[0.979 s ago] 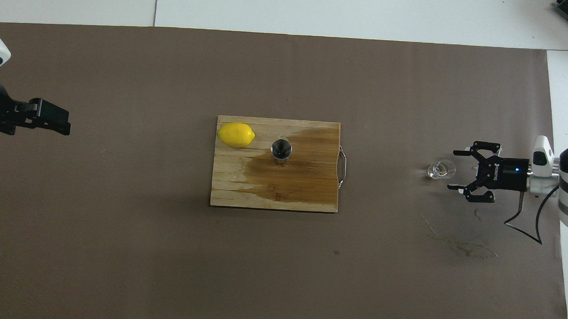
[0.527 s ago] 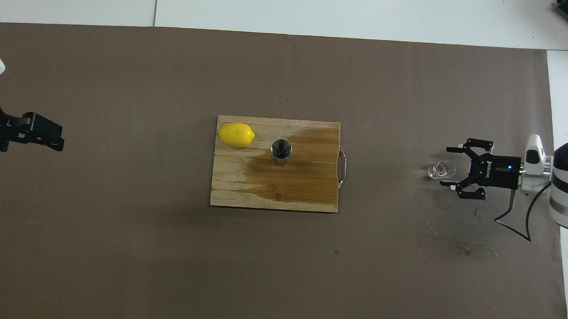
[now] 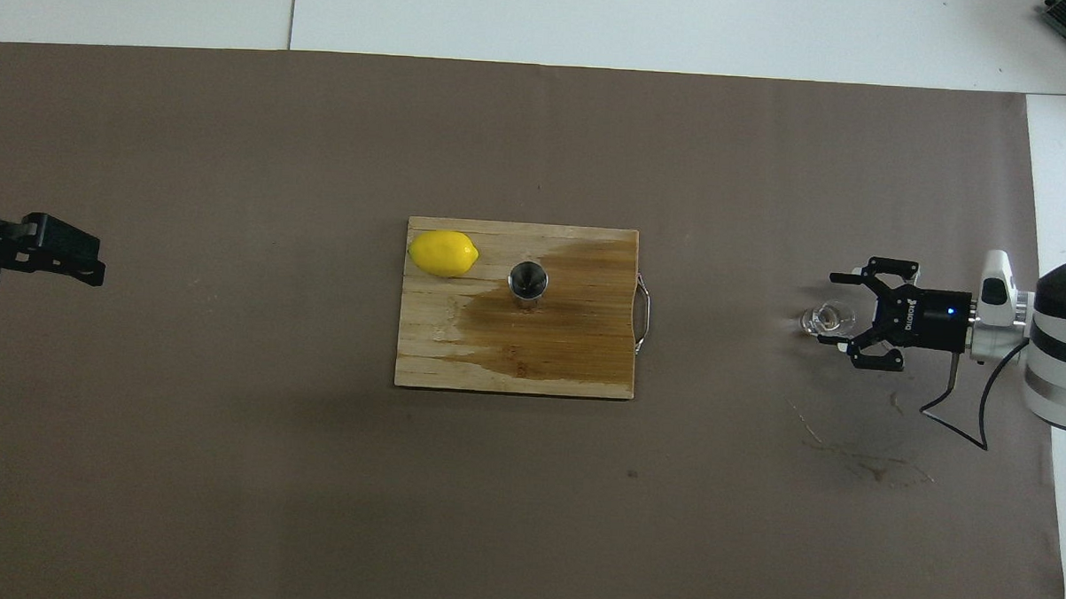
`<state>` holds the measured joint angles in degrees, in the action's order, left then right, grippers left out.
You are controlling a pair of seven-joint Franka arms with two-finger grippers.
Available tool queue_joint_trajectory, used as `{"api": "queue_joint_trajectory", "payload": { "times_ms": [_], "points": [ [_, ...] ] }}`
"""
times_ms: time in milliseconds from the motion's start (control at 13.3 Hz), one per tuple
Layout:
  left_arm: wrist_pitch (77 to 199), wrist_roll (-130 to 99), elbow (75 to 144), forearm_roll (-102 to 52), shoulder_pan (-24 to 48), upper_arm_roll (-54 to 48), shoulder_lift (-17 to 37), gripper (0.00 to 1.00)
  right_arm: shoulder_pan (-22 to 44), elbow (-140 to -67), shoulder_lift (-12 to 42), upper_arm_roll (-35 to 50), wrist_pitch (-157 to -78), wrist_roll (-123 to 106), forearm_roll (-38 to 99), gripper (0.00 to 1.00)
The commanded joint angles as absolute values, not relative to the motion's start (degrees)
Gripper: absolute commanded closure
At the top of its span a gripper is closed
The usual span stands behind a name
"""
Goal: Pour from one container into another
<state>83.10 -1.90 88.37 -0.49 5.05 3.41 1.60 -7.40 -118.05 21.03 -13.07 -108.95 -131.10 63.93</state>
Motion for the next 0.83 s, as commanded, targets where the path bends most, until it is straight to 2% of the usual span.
{"api": "queue_joint_trajectory", "payload": {
  "times_ms": [0,226,603,753],
  "points": [
    [83.32,-2.02,90.35,0.09,5.18,3.52,-0.18,0.0,-7.65,-118.04,21.88,-13.36,-107.41,-133.07,65.39,0.05],
    [82.88,-2.02,90.44,0.0,5.36,3.43,-0.26,0.0,-7.65,-118.3,21.8,-13.45,-107.05,-133.42,65.13,0.16],
    [82.88,-1.93,90.44,0.0,5.27,3.52,-0.26,0.0,-7.65,-118.65,21.53,-14.68,-106.09,-134.91,64.78,0.17],
    [82.88,-1.93,90.44,0.0,5.27,3.52,-0.26,0.0,-7.65,-118.65,21.53,-14.77,-105.91,-134.91,64.78,0.23]
  ]
}}
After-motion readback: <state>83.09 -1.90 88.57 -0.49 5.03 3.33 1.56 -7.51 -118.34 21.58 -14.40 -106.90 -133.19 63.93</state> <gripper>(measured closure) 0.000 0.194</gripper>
